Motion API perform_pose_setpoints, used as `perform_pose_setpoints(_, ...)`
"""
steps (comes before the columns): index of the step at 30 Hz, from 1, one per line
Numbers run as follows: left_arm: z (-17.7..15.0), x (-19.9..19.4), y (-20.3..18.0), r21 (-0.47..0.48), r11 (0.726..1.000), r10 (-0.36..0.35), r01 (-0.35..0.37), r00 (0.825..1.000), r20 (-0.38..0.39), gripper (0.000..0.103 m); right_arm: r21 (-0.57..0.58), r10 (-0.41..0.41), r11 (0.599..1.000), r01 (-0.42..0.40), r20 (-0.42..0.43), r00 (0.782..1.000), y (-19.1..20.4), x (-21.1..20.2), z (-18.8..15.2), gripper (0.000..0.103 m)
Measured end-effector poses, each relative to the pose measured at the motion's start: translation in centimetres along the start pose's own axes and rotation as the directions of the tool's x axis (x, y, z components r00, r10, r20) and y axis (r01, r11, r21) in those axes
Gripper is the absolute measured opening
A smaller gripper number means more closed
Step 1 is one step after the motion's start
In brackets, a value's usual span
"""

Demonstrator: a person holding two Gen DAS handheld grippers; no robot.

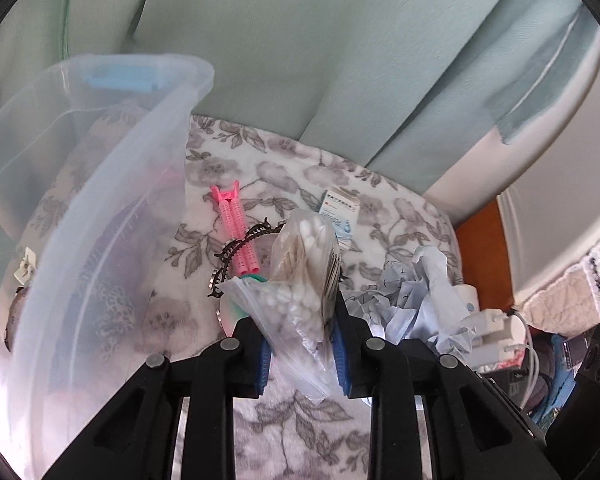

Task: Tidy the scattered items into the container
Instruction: 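Lift the swab bag and crumpled paper and carry them toward the box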

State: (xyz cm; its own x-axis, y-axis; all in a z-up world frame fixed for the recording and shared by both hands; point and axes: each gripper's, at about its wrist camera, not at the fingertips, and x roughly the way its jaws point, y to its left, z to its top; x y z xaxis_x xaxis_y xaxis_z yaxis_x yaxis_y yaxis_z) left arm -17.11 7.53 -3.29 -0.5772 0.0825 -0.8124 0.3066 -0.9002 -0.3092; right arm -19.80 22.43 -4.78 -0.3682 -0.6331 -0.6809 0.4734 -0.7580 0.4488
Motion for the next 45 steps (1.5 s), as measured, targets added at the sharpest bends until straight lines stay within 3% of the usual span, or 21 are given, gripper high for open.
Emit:
perform_pose_setpoints(8, -0.1, -5.7, 0.0, 0.014, 0.999, -0.05, 0.049, 0.996, 0.074, 0.027, -0.022, 0.008, 1.0, -0.006, 0.069, 0.998, 2.5, -4.7, -0.8, 0.037)
perform_pose_setpoints(16, 0.1, -11.3, -0.2, 0.045, 0.996, -0.085, 0.078, 0.98, 0.18, 0.027, -0.05, 0.005, 0.999, 0.003, 0.158, 0.987, 4.8, -9.4, -0.6, 0.037)
perform_pose_setpoints(32, 0.4, -17.9, 0.9, 0.09, 0.991, -0.126, 0.103, 0.945, 0.303, 0.027, -0.142, 0.051, 0.99, -0.004, 0.334, 0.941, 11.2, -16.9, 0.0, 0.037)
perform_pose_setpoints(39, 0.4, -20.0, 2.9, 0.086, 0.992, -0.117, 0.093, 0.933, 0.341, 0.027, -0.202, 0.092, 0.979, -0.017, 0.368, 0.925, 14.5, -18.3, -0.1, 0.037)
perform_pose_setpoints(45, 0.3, -21.4, 3.9, 0.077, 0.993, -0.11, 0.088, 0.926, 0.362, 0.027, -0.24, 0.115, 0.97, -0.028, 0.359, 0.926, 16.8, -18.5, -0.3, 0.037)
